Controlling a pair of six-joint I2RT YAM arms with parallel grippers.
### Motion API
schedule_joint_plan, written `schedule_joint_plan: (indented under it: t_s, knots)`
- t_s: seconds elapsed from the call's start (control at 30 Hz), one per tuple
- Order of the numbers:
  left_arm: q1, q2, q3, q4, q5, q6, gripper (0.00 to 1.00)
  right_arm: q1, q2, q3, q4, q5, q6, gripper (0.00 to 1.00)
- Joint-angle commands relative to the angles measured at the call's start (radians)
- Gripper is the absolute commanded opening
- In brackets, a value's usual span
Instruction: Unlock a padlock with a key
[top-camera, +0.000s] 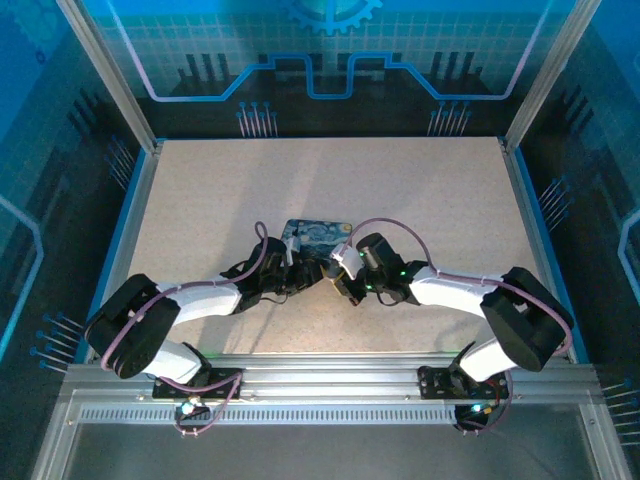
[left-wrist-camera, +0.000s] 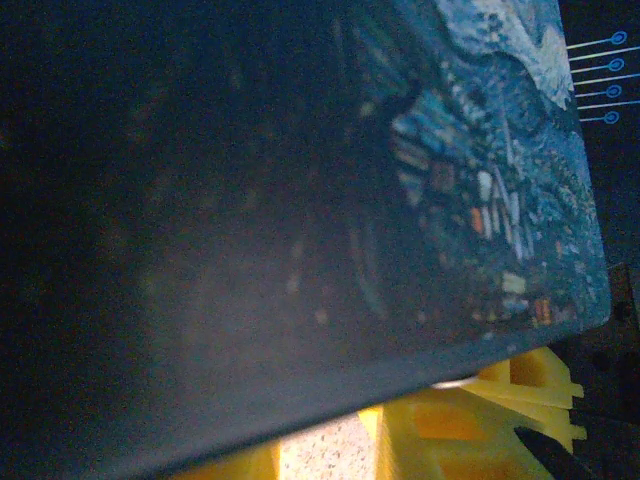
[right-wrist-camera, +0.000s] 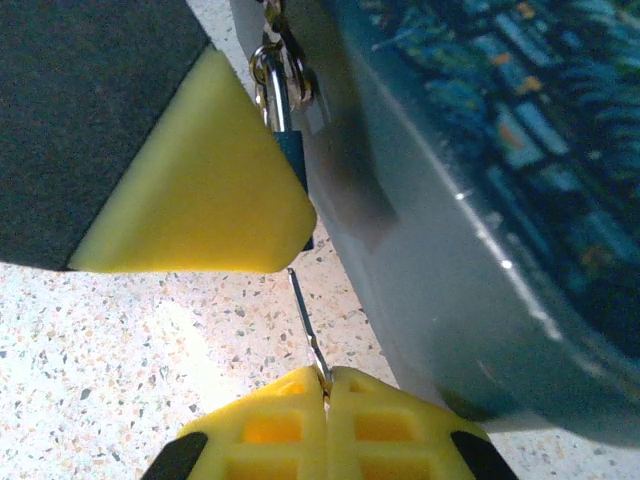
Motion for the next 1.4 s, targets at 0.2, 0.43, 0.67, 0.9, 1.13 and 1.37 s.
schedule_joint_plan:
  t_s: [0.2, 0.43, 0.67, 0.9, 1.13, 1.37]
  knots:
    - [-0.004, -0.027, 0.029, 0.009, 0.017, -0.005, 0.25, -0.001, 0.035, 0.019, 0.039, -0.029, 0.0, 0.0]
    - [-0.004, -0.024, 0.026, 0.011, 0.016, -0.006, 0.25, -0.002, 0.033, 0.018, 0.055, -0.039, 0.013, 0.0]
    - [-0.005, -0.021, 0.026, 0.016, 0.016, -0.006, 0.25, -0.003, 0.033, 0.021, 0.067, -0.057, 0.018, 0.0]
    - [-0.004, -0.02, 0.026, 0.018, 0.018, -0.011, 0.25, -0.002, 0.043, 0.031, 0.081, -0.037, 0.04, 0.0]
    - [-0.005, -0.021, 0.026, 0.017, 0.018, -0.017, 0.25, -0.002, 0.045, 0.032, 0.098, 0.005, 0.063, 0.0]
    - [-0.004, -0.022, 0.024, 0.016, 0.013, -0.019, 0.25, -0.011, 0.049, 0.029, 0.086, 0.025, 0.082, 0.0]
